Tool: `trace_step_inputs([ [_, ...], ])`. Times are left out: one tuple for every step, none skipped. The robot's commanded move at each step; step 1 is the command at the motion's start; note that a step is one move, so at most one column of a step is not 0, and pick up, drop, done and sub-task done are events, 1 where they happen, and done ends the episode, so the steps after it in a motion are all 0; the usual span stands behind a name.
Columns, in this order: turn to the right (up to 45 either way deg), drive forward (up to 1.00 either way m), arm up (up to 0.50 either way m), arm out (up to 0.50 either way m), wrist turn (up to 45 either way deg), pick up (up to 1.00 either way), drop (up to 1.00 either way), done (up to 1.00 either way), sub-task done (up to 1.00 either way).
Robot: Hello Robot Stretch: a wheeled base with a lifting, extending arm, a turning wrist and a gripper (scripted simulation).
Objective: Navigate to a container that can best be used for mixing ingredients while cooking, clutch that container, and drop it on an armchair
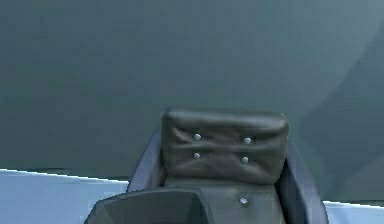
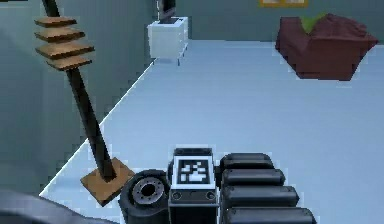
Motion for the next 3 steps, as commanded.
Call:
trace_step_inputs([
  [-9.0,0.00,0.00,0.00,0.0,0.00,0.00,0.00,0.00],
  [39.0,0.00,0.00,0.00,0.0,0.00,0.00,0.00,0.00],
  [-27.0,0.00,0.00,0.00,0.0,0.00,0.00,0.00,0.00],
])
